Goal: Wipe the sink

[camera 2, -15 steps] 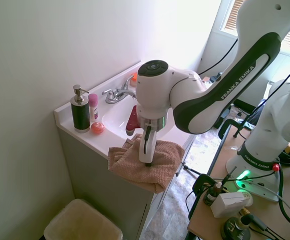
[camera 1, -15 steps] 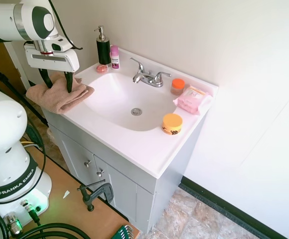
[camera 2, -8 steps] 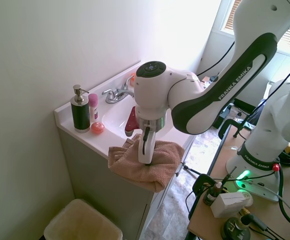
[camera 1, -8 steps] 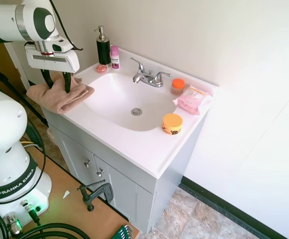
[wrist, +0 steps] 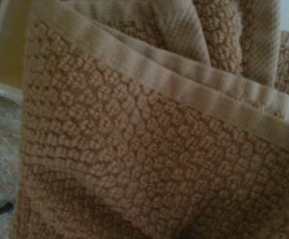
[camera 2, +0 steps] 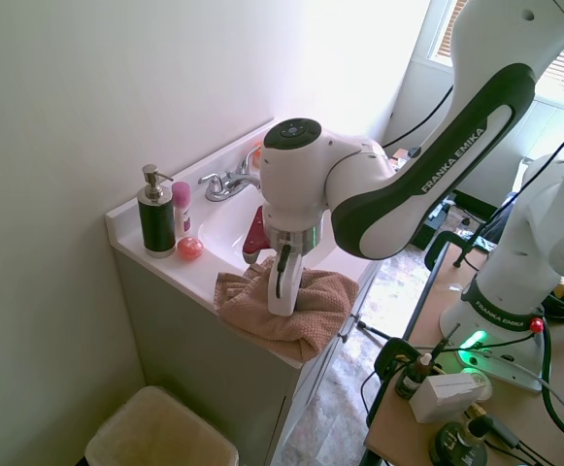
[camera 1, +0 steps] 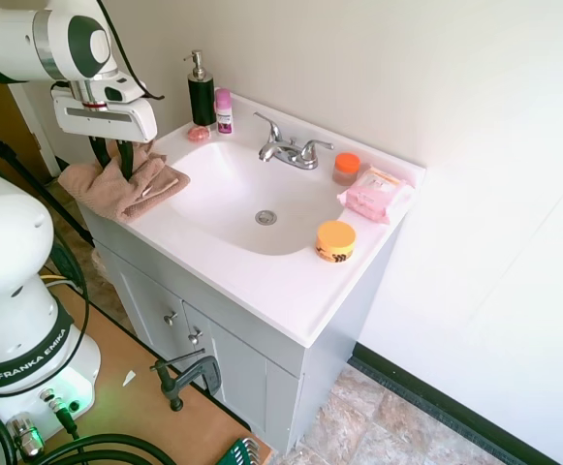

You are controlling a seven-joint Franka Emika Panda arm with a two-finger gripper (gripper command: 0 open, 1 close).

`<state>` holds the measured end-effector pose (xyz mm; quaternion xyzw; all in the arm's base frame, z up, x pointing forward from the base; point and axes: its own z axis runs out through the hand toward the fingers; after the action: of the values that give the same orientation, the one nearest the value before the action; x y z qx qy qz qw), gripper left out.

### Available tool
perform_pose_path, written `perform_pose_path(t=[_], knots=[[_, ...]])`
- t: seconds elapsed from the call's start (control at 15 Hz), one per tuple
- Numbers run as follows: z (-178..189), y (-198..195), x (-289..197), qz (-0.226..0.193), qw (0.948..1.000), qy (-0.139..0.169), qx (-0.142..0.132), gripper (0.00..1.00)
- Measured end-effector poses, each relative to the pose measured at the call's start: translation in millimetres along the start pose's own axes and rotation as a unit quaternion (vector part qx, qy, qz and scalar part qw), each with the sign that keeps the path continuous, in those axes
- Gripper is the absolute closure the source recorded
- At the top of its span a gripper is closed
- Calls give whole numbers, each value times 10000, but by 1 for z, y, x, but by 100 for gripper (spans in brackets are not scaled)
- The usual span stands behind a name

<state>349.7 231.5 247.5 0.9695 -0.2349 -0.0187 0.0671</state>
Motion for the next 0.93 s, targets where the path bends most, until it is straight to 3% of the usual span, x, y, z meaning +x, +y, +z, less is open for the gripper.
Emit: perform_pose_path(t=[0.4, 0.93], knots=[[-1, 6, 31, 463, 9989, -105, 15, 100], [7, 27, 107, 1416, 9894, -326, -52, 100]])
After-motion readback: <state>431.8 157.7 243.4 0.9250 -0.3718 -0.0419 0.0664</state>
